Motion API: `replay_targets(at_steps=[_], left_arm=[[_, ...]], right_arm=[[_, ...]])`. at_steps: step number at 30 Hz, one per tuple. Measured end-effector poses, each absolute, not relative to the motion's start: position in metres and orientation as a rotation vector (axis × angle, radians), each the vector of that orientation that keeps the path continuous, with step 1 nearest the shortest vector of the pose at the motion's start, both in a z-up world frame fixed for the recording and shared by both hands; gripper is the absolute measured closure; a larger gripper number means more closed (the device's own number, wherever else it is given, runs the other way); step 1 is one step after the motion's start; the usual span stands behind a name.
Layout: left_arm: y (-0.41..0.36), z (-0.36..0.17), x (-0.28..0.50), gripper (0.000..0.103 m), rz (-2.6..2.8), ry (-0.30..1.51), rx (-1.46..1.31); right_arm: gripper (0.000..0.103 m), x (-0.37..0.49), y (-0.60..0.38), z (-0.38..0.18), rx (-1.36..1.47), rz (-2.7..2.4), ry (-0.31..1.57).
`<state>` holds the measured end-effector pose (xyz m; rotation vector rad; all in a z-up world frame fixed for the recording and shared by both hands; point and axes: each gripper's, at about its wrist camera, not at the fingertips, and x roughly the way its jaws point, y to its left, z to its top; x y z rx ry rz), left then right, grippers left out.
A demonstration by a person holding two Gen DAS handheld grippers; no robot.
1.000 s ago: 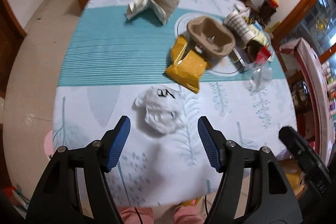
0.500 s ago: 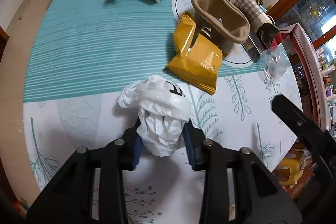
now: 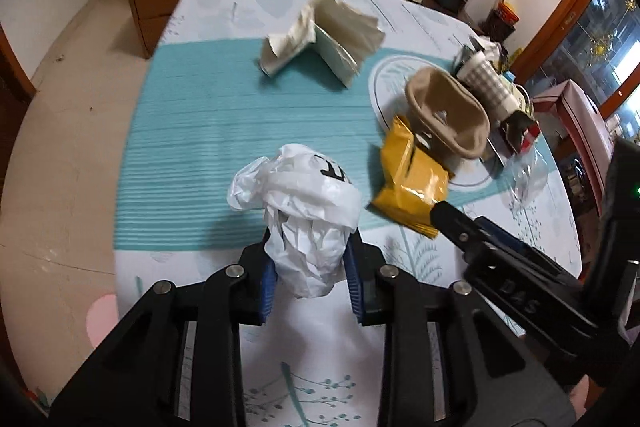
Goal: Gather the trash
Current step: 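Grasp the white plastic bag with the left gripper while the right grasps the yellow wrapper, then carry the white bag and yellow wrapper to the trash bin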
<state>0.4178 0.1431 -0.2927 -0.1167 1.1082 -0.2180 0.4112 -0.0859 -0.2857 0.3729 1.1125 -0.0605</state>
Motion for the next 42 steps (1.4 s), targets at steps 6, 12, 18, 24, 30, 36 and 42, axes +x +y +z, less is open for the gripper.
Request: replay_targets(at_steps=[6,12,18,24,30,36,42], left_arm=[[0.154,-0.287,0.416,0.077,-0.203,1.086,-0.130],[0.158,-0.288,0.415,0.077,-0.187,1.083,-0.131],[0.160,-0.291,0.414,0.077,-0.172,1.079,-0.123],[0.153,-0.295,0.409,0.077,-0.167,1.068,-0.096],[0.138,-0.287,0.396,0.077,-0.179,1.039,-0.074],[0.115,-0.269,0.374,0.077,-0.202,0.997,-0.048],[0.080,-0.252,0.333,0.077,-0.225,0.950,-0.012]], right_arm=[[0.037,0.431,-0.073,-0.298,0.370,-0.049,1.134],[0.037,0.448,-0.053,-0.310,0.321,-0.065,1.147],[0.042,0.457,-0.037,-0.315,0.203,-0.124,1.127],[0.059,0.451,-0.033,-0.318,0.135,-0.133,1.104],[0.075,0.432,-0.043,-0.309,0.121,-0.090,1.087],[0.078,0.392,-0.074,-0.275,0.186,-0.048,1.028],[0.079,0.339,-0.113,-0.238,0.271,0.004,0.928]])
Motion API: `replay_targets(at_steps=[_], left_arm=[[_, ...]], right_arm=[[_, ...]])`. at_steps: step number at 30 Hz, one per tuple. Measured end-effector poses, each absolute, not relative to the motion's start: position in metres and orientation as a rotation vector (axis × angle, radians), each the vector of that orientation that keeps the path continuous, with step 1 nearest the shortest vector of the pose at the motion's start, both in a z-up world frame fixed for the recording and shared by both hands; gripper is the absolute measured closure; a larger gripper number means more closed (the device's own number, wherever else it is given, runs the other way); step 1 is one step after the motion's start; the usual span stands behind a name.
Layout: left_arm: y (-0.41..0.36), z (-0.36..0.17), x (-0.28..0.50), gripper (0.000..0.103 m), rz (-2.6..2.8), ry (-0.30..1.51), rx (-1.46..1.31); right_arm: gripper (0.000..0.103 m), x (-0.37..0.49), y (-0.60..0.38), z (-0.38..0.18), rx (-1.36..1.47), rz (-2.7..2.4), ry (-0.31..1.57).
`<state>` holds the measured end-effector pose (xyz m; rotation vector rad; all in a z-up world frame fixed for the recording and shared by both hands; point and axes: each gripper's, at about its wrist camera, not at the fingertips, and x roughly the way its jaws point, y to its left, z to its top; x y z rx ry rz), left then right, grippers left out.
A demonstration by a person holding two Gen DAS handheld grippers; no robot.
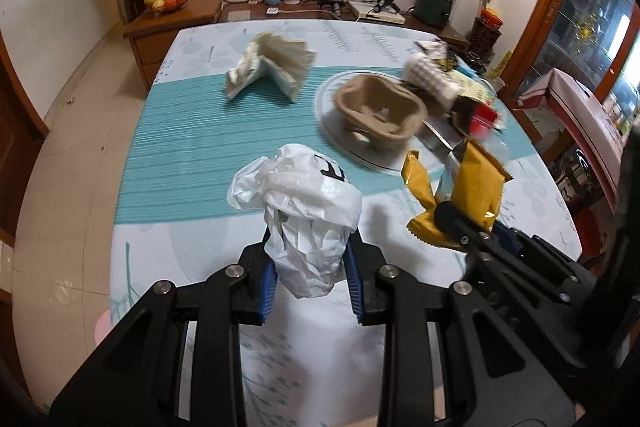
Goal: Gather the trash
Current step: 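Carry the white bag and yellow wrapper to the trash bin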
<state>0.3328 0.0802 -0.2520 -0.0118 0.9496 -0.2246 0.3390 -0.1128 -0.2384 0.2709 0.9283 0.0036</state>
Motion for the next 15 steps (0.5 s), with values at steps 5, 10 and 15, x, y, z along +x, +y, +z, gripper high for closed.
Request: replay_targets(at_steps=[5,10,15], left_arm=[[0.041,-0.250,0.283,0.077,-0.246,0.934,0.002],[0.003,-0.260,0.233,0.077,-0.274,0.938,0.011],[-0.031,-0.283,0.177,0.077,-0.311,0.968,0.003]], right_arm=[[0.079,0.281,-0.153,-0.215,0.324,0.024,0.866],[0.079,0.218,-0.195,-0.210,0.311,0.043,0.854],[0.079,0.159,-0.236,-0.228,0.306,0.047,0.874]])
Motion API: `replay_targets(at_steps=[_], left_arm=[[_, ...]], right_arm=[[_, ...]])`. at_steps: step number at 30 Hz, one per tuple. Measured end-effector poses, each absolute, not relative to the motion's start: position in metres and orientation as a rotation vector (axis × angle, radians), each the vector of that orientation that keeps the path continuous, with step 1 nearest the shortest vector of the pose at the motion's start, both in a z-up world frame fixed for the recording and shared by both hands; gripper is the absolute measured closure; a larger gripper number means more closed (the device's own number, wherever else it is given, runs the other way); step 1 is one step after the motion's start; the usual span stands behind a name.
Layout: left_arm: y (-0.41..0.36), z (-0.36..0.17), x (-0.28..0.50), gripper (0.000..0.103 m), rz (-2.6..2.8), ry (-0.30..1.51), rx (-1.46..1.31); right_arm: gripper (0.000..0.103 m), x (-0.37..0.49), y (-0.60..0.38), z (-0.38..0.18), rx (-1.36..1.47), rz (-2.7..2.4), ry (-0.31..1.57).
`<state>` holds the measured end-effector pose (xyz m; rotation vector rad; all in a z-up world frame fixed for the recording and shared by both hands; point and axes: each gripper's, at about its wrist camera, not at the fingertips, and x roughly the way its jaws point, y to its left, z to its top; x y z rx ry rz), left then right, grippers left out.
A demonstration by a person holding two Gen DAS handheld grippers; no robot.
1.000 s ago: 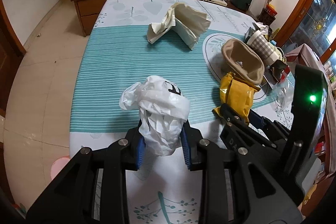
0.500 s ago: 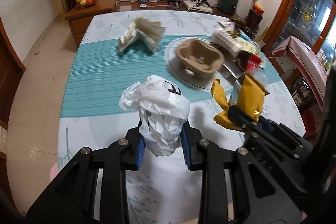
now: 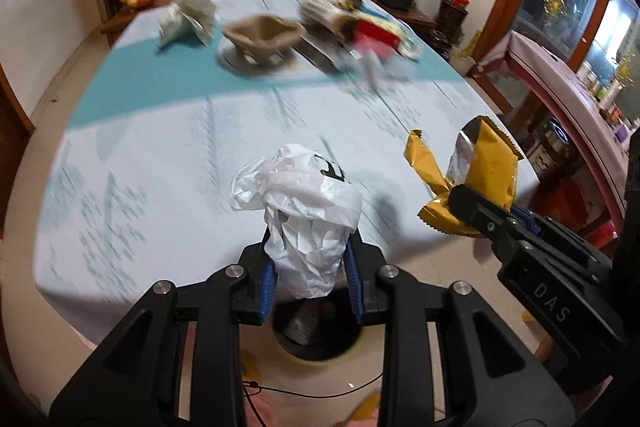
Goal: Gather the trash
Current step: 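Carry the white bag and yellow wrapper to the trash bin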
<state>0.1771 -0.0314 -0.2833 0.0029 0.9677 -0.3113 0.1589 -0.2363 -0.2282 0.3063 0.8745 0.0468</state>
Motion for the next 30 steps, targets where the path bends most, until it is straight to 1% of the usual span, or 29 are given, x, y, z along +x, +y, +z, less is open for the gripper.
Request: replay_targets(at_steps=[5,9,14,20,25,27,28,30], left_arm=[[-0.057,-0.317,0.132,0.077,-0.341,0.985,0.040],[-0.073,-0.360,0.110,0.077,-0.339,0.992,0.096],[-0.081,-0.430,0.101,0.077,-0.328,1.010,0.146],[-0.085,-0.529,0.104,0.077,-0.357,1.073,0.163],[-0.082,-0.589,0.116,0.076,-0.352,1.103,0.159],[-0.081,-0.611,0.119,0.067,-0.353,1.104,0.168],[-0.080,-0.618,0.119,0.065,-0.349,1.108,0.174],[-0.077,-0.633,0.122,0.059,-0.346,1.125,0.177]], right_arm=[[0.079,0.107,-0.265,-0.271,0.311,0.061,0.931],[0.079,0.087,-0.276,-0.325,0.299,0.070,1.013],[0.079,0.074,-0.280,-0.404,0.274,0.087,1.105],[0.079,0.069,-0.280,-0.499,0.241,0.128,1.197],[0.078,0.074,-0.279,-0.577,0.215,0.137,1.271],[0.077,0.079,-0.278,-0.602,0.200,0.138,1.301],[0.075,0.083,-0.277,-0.617,0.190,0.141,1.321],[0.074,0.085,-0.276,-0.637,0.181,0.144,1.348]])
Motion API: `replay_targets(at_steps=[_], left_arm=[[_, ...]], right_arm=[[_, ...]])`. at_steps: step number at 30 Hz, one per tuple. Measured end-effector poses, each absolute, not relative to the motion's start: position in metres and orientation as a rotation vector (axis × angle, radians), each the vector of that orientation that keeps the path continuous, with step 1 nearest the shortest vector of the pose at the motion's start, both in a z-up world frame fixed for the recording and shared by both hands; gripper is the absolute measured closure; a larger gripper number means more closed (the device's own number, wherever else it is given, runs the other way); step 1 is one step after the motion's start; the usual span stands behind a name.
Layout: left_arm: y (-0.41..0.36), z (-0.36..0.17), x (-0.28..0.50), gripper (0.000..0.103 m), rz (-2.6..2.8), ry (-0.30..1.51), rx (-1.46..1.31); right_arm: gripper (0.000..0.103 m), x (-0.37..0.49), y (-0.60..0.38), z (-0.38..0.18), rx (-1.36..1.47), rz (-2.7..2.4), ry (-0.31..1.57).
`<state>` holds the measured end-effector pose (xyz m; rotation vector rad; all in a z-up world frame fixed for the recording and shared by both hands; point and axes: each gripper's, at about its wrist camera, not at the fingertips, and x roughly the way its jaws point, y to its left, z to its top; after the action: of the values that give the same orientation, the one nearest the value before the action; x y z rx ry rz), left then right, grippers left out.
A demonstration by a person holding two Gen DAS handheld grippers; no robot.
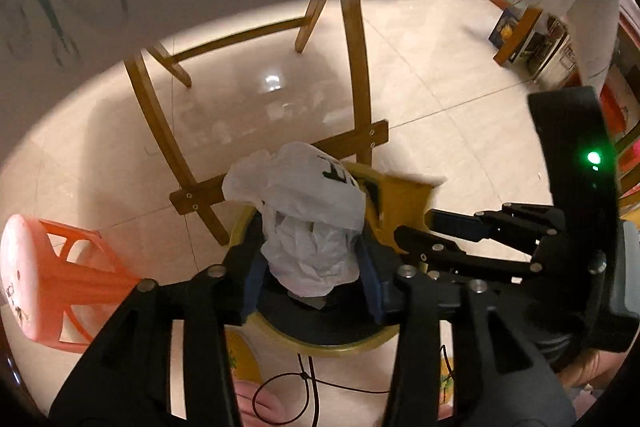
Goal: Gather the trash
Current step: 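Carry the white bag and yellow wrapper to the trash bin, then open both grippers over the bin to drop the bag and wrapper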
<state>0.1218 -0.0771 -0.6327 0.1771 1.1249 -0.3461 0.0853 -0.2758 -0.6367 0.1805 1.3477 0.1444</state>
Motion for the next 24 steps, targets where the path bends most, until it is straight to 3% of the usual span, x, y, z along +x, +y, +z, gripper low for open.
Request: replay_targets(at_steps=[5,13,24], left_arm=[[-0.067,-0.650,0.133,0.045,-0.331,1.160,0.178],[-0.058,-0.647,0.137,0.045,-0.334,1.154,0.168],[-0.056,-0.582,0.120,0.045,-0.332,1.125,0.160]], right_arm=[[0.064,0.092,-0.280,-0.655,0.213,0.120,1.354],[0.062,0.095,-0.263,-0.640,0.197,0.101,1.310],[0.062,0.079,-0.263,-0.577,0.245,0.055,1.275]])
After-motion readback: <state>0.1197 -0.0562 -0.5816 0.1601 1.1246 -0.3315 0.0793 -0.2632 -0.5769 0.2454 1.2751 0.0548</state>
